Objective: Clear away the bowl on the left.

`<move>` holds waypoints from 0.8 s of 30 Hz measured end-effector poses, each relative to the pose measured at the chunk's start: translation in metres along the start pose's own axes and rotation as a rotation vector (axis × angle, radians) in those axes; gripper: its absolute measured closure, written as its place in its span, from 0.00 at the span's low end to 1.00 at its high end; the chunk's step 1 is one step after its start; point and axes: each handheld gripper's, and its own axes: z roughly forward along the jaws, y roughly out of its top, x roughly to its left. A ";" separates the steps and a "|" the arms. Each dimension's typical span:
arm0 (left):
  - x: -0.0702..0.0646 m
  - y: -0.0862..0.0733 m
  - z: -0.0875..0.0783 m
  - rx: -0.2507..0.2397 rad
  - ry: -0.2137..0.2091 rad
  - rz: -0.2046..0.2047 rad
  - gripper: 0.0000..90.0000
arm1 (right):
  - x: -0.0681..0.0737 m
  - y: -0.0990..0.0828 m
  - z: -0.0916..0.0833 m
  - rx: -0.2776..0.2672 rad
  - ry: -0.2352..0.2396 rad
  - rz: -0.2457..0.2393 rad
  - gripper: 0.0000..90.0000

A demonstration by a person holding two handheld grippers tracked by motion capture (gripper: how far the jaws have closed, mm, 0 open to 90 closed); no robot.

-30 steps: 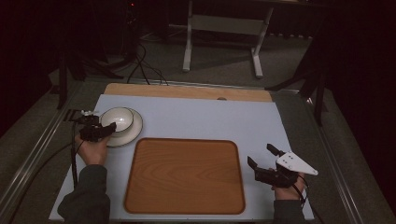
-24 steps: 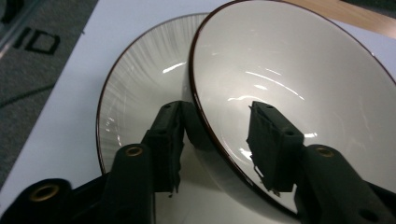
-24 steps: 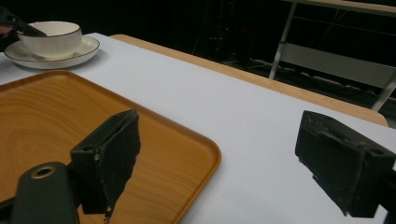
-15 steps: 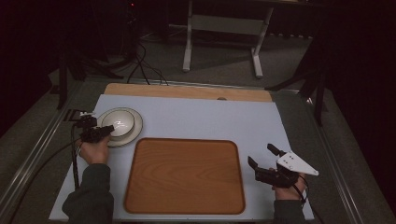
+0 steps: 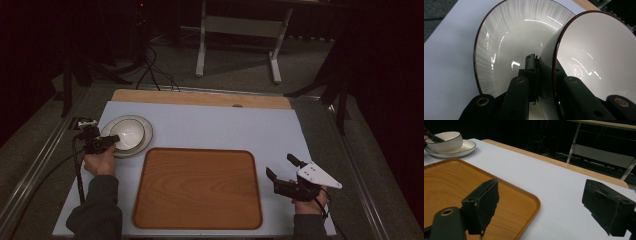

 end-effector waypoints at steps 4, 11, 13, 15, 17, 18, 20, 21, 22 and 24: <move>0.001 0.000 -0.002 -0.009 -0.001 0.007 0.92 | -0.001 0.000 -0.001 -0.003 -0.004 0.005 0.15; -0.002 0.001 -0.013 -0.055 -0.026 0.023 0.92 | 0.000 0.000 -0.001 -0.005 -0.006 0.003 0.15; -0.002 0.001 -0.017 -0.066 -0.040 0.021 0.92 | -0.001 0.000 -0.001 -0.006 -0.007 0.003 0.15; -0.002 0.002 -0.020 -0.071 -0.044 0.019 0.92 | -0.001 0.000 -0.001 -0.005 -0.006 0.003 0.15; -0.001 0.002 -0.024 -0.076 -0.049 0.021 0.92 | -0.001 0.000 -0.001 -0.005 -0.006 0.002 0.15; -0.001 0.002 -0.026 -0.079 -0.051 0.022 0.92 | -0.001 0.000 -0.001 -0.006 -0.006 0.002 0.15; -0.002 0.002 -0.031 -0.100 -0.055 0.031 0.92 | -0.001 0.000 -0.001 -0.007 -0.007 0.002 0.15; -0.002 0.002 -0.031 -0.100 -0.055 0.031 0.92 | -0.001 0.000 -0.001 -0.007 -0.007 0.002 0.15; -0.002 0.002 -0.037 -0.120 -0.069 0.035 0.92 | -0.001 0.000 -0.001 -0.006 -0.006 0.003 0.15; -0.002 0.000 -0.042 -0.137 -0.081 0.042 0.92 | 0.000 0.000 -0.001 -0.004 -0.006 0.000 0.15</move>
